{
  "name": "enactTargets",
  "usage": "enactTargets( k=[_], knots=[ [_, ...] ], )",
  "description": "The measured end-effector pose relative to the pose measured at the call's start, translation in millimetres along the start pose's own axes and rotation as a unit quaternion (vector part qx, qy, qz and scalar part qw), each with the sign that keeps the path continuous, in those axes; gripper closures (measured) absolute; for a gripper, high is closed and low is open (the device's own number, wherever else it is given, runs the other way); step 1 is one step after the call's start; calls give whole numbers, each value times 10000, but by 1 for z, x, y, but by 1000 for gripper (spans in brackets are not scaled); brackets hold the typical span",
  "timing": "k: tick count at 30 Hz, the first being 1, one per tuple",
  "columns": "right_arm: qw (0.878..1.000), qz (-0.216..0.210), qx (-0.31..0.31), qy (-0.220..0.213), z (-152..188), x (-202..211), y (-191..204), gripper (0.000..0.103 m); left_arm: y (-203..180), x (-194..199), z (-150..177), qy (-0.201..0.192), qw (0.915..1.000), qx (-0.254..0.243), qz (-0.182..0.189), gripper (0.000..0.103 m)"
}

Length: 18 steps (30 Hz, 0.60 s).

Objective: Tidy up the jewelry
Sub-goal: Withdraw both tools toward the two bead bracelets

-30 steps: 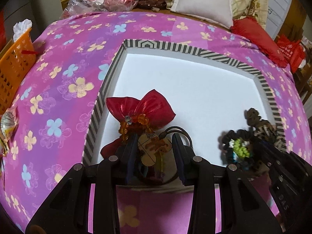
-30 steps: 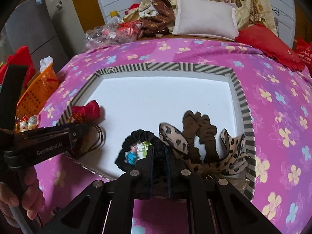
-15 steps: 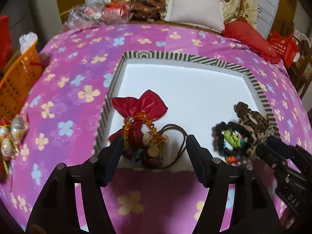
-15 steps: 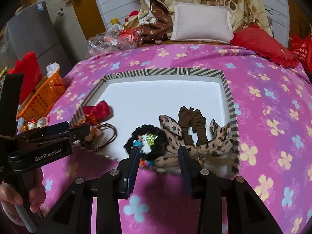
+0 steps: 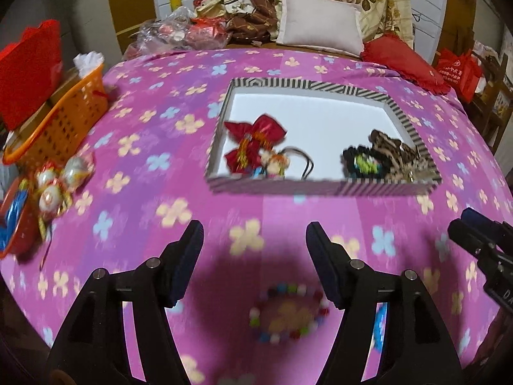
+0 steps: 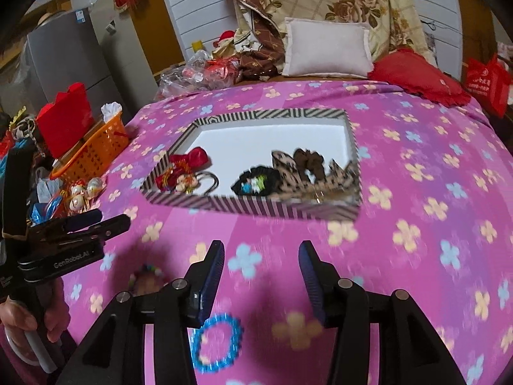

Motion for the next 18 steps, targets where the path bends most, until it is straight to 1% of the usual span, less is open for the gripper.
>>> enactTargets(
  k=[6,10,16,18],
  knots=[
    [9998,152,38,96,31,24,-8,56,18,18,32,98,9997,219,57,36],
    [9996,211,12,185,52,32,-15,51,30,25,53,221,9987,427,174,36],
    [9989,278,179,343,81,38,-20,51,33,24,80,426,9977,481,217,36],
    [9987,232,201,400,89,39,-20,51,33,23,85,456,9976,477,198,36]
  ],
)
Point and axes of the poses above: each gripper's, at about its wrist camera, not at the fingertips, and x roughly against the way its jaws point, y to its left, z to its underside, the point moved 2 cm from there along -x, roughly the way its jaws point, and after that the axes turned 1 degree about -y, right-handed, at the moved point
